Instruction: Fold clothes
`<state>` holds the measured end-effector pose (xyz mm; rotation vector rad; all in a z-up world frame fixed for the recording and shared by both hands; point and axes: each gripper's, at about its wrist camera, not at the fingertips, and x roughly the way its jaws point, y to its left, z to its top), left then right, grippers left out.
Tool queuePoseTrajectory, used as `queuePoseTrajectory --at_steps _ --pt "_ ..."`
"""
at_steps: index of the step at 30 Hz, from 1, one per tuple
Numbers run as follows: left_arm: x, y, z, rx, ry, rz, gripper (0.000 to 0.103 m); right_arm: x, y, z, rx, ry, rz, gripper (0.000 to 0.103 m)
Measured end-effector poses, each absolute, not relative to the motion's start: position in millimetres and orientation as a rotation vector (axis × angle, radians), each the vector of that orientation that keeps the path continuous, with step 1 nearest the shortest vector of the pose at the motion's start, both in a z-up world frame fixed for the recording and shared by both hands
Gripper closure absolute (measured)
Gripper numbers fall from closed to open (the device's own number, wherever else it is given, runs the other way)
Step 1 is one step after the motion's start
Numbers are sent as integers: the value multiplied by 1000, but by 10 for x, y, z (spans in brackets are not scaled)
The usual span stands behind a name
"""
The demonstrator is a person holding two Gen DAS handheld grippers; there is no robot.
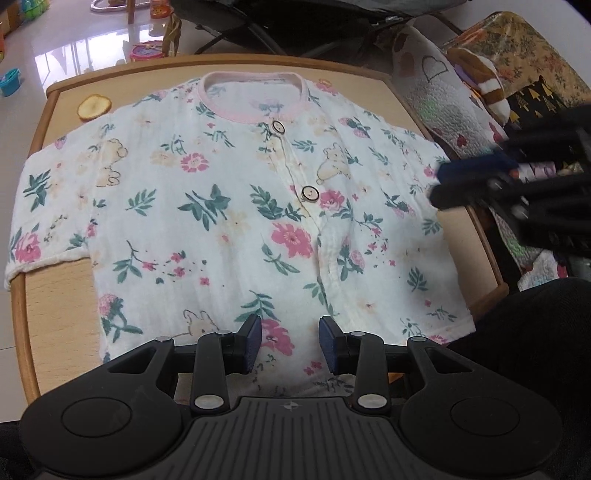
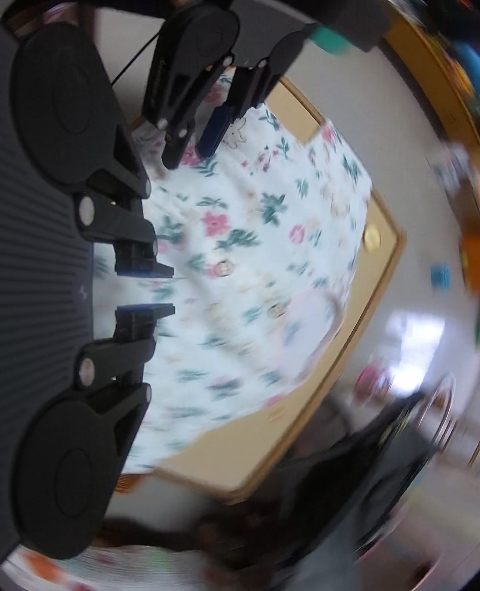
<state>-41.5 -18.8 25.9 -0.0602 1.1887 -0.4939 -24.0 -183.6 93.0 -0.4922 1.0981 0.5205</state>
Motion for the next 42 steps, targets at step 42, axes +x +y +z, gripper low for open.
queuePoseTrajectory --at_steps 42 --pt "-284 -90 165 -61 1231 -510 65 1019 -1130 248 -901 1188 878 91"
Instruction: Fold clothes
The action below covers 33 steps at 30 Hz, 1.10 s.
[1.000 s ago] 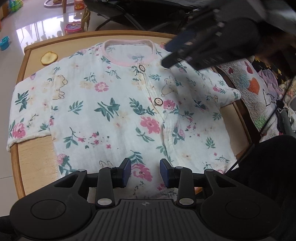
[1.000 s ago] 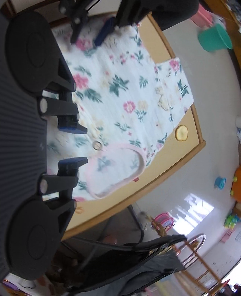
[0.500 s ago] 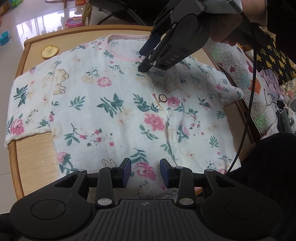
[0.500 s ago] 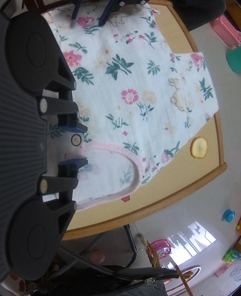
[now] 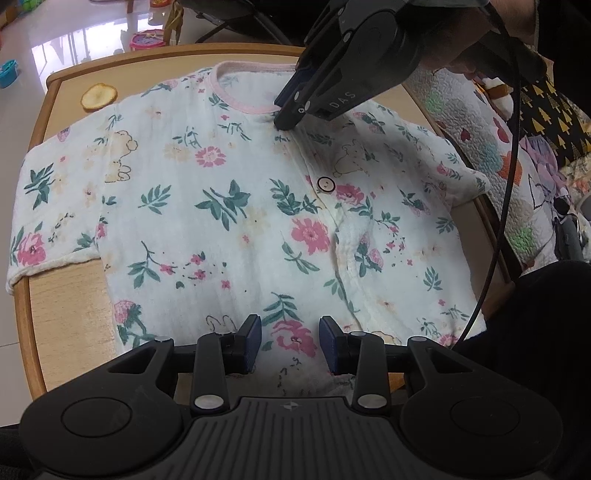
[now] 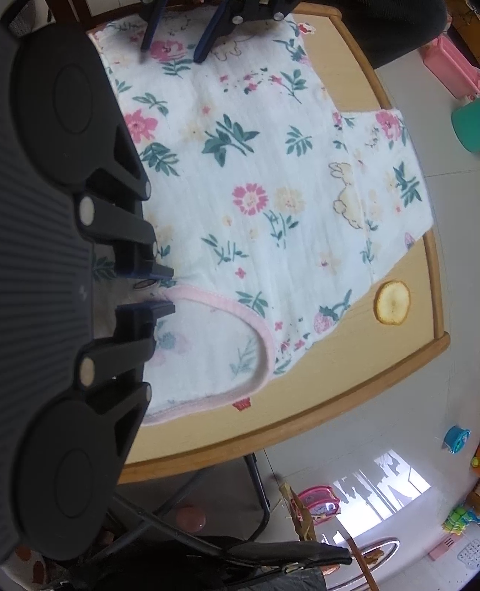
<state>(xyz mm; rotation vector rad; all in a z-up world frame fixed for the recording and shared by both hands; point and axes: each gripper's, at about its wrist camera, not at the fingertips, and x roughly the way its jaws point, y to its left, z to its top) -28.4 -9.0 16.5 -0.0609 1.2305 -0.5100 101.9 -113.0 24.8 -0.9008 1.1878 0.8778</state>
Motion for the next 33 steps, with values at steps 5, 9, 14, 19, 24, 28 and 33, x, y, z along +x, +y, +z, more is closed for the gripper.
queuePoseTrajectory --at_steps 5,9,14,19,24,28,33 --pt "-286 -92 163 -59 1229 -513 65 1048 -1128 330 -897 1150 855 91" --pt "-289 -100 167 -54 1229 -514 65 1036 -1121 308 -896 1134 856 91" --pt "-298 -115 171 -41 1228 -517 65 1061 -1110 224 -915 1090 824 87" --pt "-327 -111 175 -37 1240 -524 65 1003 -1162 355 -898 1061 795 79" --pt "-428 -109 184 -23 1251 -551 65 782 -1287 674 -825 1030 745 78" --pt "-501 -118 162 0 1256 -553 65 475 -1312 698 -769 1076 735 78" --pt "-561 -139 189 15 1257 -555 65 176 -1262 520 -749 1118 696 79"
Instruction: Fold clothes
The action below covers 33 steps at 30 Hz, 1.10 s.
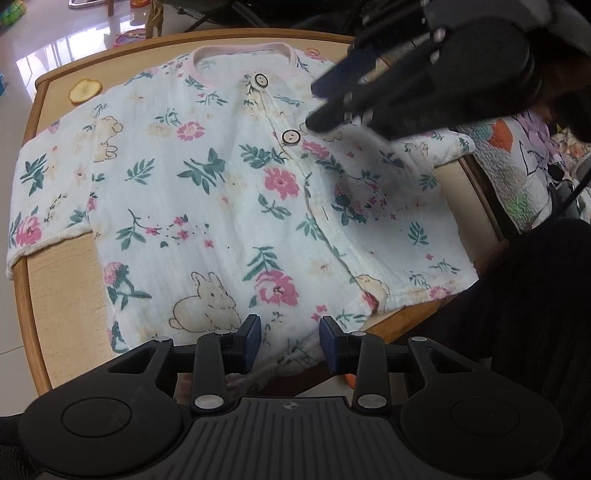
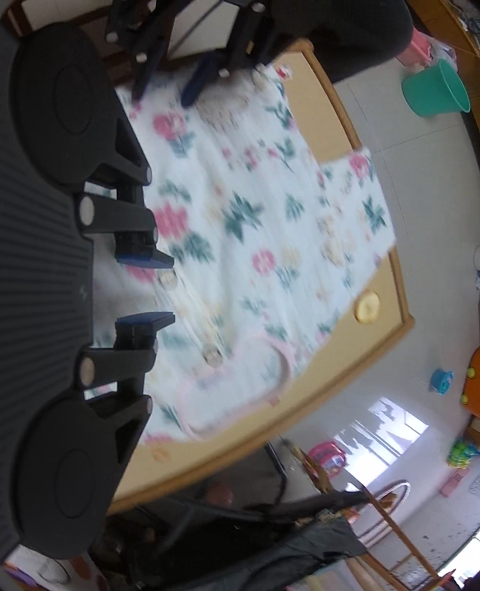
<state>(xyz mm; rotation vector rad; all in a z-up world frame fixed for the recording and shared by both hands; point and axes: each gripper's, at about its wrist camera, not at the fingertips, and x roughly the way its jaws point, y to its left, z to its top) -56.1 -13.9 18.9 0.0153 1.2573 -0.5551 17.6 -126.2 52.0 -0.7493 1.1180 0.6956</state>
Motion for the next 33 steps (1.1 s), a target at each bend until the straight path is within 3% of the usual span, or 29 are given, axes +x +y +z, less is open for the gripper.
queuePoseTrajectory --at_steps 8,25,33 --pt "-616 -120 192 20 1263 -549 65 94 -1222 175 -754 1188 609 79" --pt "-585 -18 330 -29 1211 -523 65 -191 -1229 396 -685 1157 580 78" --pt "-464 288 511 -168 1136 -461 65 -444 -1524 445 -357 1167 306 78"
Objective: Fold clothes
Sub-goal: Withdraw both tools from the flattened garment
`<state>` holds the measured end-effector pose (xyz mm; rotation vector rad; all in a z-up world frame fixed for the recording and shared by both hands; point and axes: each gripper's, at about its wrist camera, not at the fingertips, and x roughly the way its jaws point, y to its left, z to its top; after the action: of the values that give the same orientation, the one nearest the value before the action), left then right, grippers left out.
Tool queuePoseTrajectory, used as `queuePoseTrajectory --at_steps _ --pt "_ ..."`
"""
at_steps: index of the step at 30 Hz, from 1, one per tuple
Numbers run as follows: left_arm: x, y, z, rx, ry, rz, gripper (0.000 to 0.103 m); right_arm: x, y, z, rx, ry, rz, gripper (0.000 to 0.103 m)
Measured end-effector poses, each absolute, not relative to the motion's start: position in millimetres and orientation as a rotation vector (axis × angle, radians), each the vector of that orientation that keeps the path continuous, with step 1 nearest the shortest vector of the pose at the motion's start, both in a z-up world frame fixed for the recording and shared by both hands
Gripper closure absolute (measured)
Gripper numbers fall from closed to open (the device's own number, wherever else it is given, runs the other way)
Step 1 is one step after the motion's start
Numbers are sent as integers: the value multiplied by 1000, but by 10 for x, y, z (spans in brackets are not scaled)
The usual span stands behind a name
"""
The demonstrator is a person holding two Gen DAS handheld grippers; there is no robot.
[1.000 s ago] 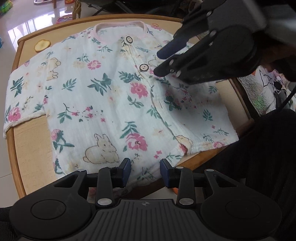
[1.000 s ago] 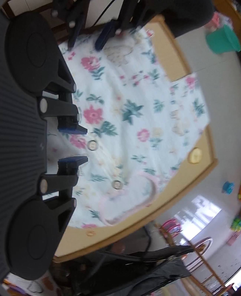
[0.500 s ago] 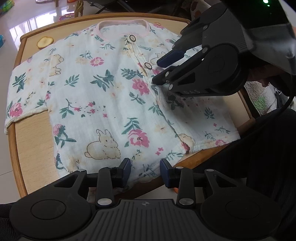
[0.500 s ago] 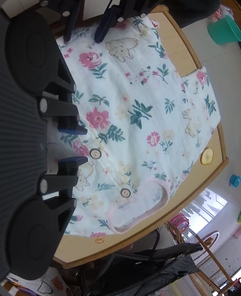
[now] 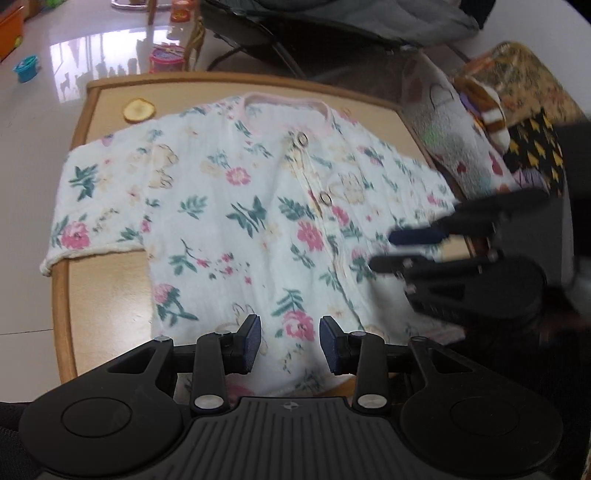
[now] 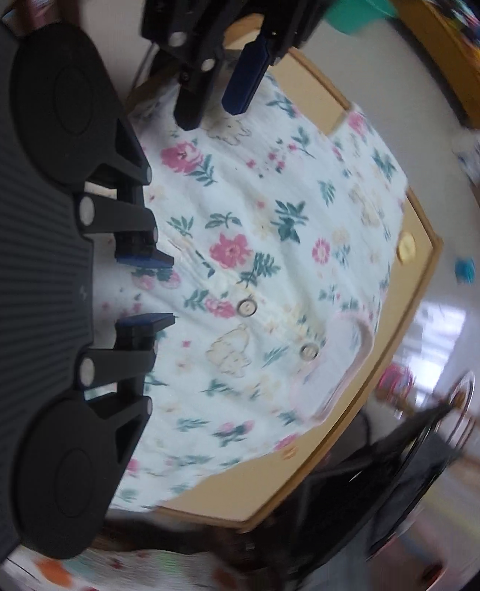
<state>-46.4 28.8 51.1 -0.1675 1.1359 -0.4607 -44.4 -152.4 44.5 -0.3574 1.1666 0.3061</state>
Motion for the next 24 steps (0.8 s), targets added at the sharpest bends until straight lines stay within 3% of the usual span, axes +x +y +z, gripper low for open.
queuePoseTrajectory --at_steps 11,15,18,24 --pt "-388 1069 794 -335 1031 -345 65 -881 -1729 546 -144 1102 110 76" --pt "-421 1296 823 -367 972 -328 64 -974 -1718 555 -147 1113 92 71" --pt "-431 1461 814 -428 925 -302 47 -1022 -1711 570 -163 1117 71 69" --pt "-379 1652 832 -472 911 -276 47 -1071 -1750 631 -155 1096 52 67"
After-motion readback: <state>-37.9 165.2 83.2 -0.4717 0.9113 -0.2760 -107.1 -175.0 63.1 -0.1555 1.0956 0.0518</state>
